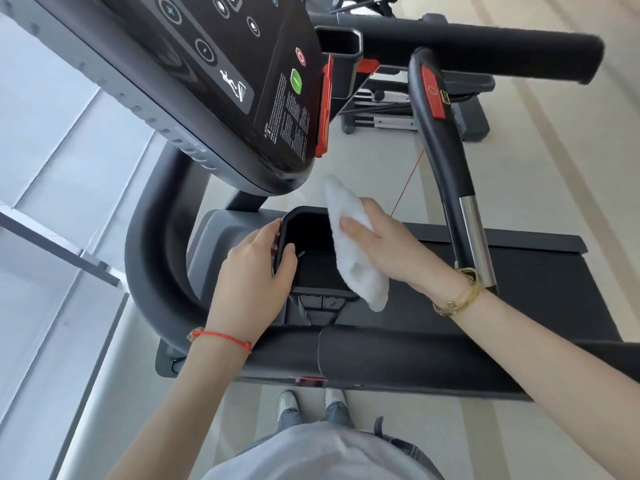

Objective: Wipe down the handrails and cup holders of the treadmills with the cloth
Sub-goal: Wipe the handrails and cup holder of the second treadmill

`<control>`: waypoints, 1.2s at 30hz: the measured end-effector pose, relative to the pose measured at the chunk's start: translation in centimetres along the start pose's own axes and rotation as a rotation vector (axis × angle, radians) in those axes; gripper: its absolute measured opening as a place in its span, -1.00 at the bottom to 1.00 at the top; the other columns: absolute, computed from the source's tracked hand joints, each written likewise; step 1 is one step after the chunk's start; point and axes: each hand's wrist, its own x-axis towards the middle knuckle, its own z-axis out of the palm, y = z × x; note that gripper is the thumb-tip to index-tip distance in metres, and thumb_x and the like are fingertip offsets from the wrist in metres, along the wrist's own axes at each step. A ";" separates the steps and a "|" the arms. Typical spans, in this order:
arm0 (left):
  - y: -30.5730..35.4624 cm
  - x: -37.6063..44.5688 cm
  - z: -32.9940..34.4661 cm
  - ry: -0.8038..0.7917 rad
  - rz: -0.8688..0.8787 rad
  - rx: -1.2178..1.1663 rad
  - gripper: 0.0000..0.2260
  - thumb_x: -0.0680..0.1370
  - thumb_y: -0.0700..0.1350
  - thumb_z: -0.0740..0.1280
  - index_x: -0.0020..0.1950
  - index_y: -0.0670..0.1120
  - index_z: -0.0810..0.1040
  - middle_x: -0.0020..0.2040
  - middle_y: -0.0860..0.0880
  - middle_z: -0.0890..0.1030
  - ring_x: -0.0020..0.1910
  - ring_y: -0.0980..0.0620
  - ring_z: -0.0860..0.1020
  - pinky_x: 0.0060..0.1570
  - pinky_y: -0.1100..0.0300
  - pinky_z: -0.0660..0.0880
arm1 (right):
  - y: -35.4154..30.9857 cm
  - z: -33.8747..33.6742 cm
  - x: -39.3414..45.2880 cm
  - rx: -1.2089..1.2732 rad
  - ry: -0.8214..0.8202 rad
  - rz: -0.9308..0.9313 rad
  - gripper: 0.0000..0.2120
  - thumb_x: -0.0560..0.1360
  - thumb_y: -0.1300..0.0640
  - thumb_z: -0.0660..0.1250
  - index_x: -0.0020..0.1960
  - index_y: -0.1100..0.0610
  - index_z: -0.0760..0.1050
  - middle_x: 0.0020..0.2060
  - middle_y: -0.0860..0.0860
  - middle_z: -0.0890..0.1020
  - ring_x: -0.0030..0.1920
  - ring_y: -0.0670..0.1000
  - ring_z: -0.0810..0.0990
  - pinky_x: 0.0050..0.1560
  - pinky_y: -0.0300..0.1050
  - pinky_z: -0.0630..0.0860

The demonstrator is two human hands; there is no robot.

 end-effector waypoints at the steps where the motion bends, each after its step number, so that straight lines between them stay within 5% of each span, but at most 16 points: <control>1: 0.0 0.0 0.0 -0.004 0.002 -0.013 -0.67 0.60 -0.04 0.25 0.34 -0.05 0.51 -0.01 0.00 0.63 -0.07 0.01 0.59 -0.03 0.11 0.51 | 0.4 -0.1 -0.4 0.008 -0.008 -0.009 -0.59 0.64 -0.11 0.10 0.42 0.04 0.24 0.18 0.04 0.55 0.16 0.06 0.54 0.22 0.09 0.48; 10: -1.2 0.6 -0.4 -0.075 0.038 -0.054 -0.67 0.61 -0.02 0.21 0.37 -0.03 0.49 -0.05 0.08 0.60 -0.15 0.13 0.54 -0.08 0.32 0.39 | 2.1 -0.7 -7.3 0.043 -0.080 -0.173 -0.43 0.59 -0.15 0.09 0.55 -0.24 -0.01 0.51 -0.34 0.13 0.48 -0.34 0.11 0.49 -0.34 0.09; 13: -2.1 1.1 -1.0 -0.069 0.079 -0.055 -0.71 0.64 -0.10 0.16 0.31 -0.01 0.55 -0.27 0.18 0.51 -0.31 0.19 0.45 -0.18 0.58 0.29 | 1.8 -0.1 -8.9 -0.173 -0.126 -0.276 -0.46 0.62 -0.11 0.05 0.57 -0.15 0.02 0.53 -0.34 0.03 0.51 -0.34 -0.12 0.50 -0.34 -0.05; 16: -2.5 1.4 -1.3 -0.070 0.072 -0.081 -0.70 0.64 -0.10 0.16 0.32 -0.04 0.55 -0.06 0.05 0.64 -0.09 0.11 0.58 -0.04 0.56 0.30 | 0.3 0.8 -8.7 -0.420 -0.094 -0.404 -0.55 0.66 0.00 0.06 0.52 0.06 0.20 0.48 -0.23 0.10 0.39 -0.49 -0.30 0.39 -0.48 -0.25; 18: -2.6 1.3 -1.2 -0.059 0.071 -0.099 -0.69 0.63 -0.12 0.17 0.33 -0.05 0.55 0.07 0.00 0.66 -0.04 0.09 0.59 -0.02 0.55 0.31 | -1.1 1.8 -7.7 -0.576 -0.127 -0.482 -0.59 0.66 0.03 0.12 0.46 0.15 0.29 0.46 -0.05 0.29 0.43 -0.39 -0.17 0.32 -0.55 -0.32; 20: -2.5 1.0 -1.3 -0.043 0.078 -0.105 -0.71 0.63 -0.16 0.19 0.31 -0.06 0.57 0.03 0.02 0.66 -0.16 0.26 0.52 -0.09 0.64 0.28 | -2.4 3.2 -6.4 -0.727 -0.211 -0.402 -0.77 0.64 0.08 0.19 0.27 0.11 0.38 0.22 0.02 0.49 0.39 0.01 0.27 0.36 -0.27 0.01; 21: -2.5 0.9 -1.3 -0.035 0.073 -0.112 -0.71 0.62 -0.17 0.19 0.29 -0.06 0.58 0.00 0.04 0.65 -0.20 0.32 0.51 -0.12 0.65 0.27 | -3.2 3.8 -5.9 -0.816 -0.257 -0.370 -0.91 0.62 0.13 0.23 0.11 0.06 0.35 -0.02 -0.04 0.45 0.19 0.09 0.43 0.19 -0.10 0.18; 24: -2.5 0.8 -1.6 -0.026 0.059 -0.133 -0.70 0.61 -0.18 0.18 0.27 -0.03 0.59 -0.03 0.11 0.63 -0.17 0.38 0.53 -0.13 0.63 0.30 | -3.5 4.0 -5.8 -0.816 -0.223 -0.328 -0.86 0.65 0.04 0.15 0.01 0.11 0.35 -0.20 -0.07 0.40 -0.08 0.06 0.44 -0.07 -0.03 0.22; 28: -2.5 0.8 -1.6 -0.063 0.065 -0.118 -0.69 0.63 -0.15 0.16 0.31 -0.02 0.56 0.08 0.06 0.65 0.04 0.09 0.61 0.07 0.34 0.45 | -1.0 1.5 -7.0 -0.606 -0.250 -0.309 -0.69 0.63 -0.06 0.14 0.30 0.05 0.41 0.14 -0.14 0.51 0.16 -0.16 0.36 0.08 -0.18 0.34; 31: -2.4 0.9 -1.5 -0.065 0.072 -0.103 -0.70 0.64 -0.15 0.17 0.32 -0.02 0.55 0.10 0.03 0.66 0.05 0.04 0.62 0.12 0.21 0.50 | -0.6 0.6 -6.6 -0.654 -0.264 -0.345 -0.64 0.61 -0.10 0.14 0.34 -0.01 0.41 0.16 -0.19 0.47 0.21 -0.22 0.32 0.09 -0.21 0.32; 34: -2.5 0.9 -1.3 -0.048 0.072 -0.103 -0.71 0.64 -0.17 0.18 0.31 -0.05 0.56 0.02 0.06 0.63 -0.03 0.09 0.60 0.04 0.43 0.43 | -2.1 2.1 -5.3 -0.772 -0.221 -0.350 -0.64 0.62 -0.15 0.04 -0.02 0.12 0.39 -0.19 -0.09 0.50 -0.03 0.01 0.42 -0.11 -0.08 0.23; 36: -2.4 1.0 -1.2 -0.040 0.072 -0.102 -0.72 0.63 -0.19 0.19 0.30 -0.06 0.56 -0.06 0.11 0.59 -0.17 0.23 0.54 -0.10 0.60 0.33 | -2.7 3.5 -4.7 -0.866 -0.188 -0.357 -0.66 0.63 -0.19 -0.03 -0.10 0.07 0.23 -0.26 -0.13 0.43 -0.12 0.09 0.43 -0.05 -0.01 0.23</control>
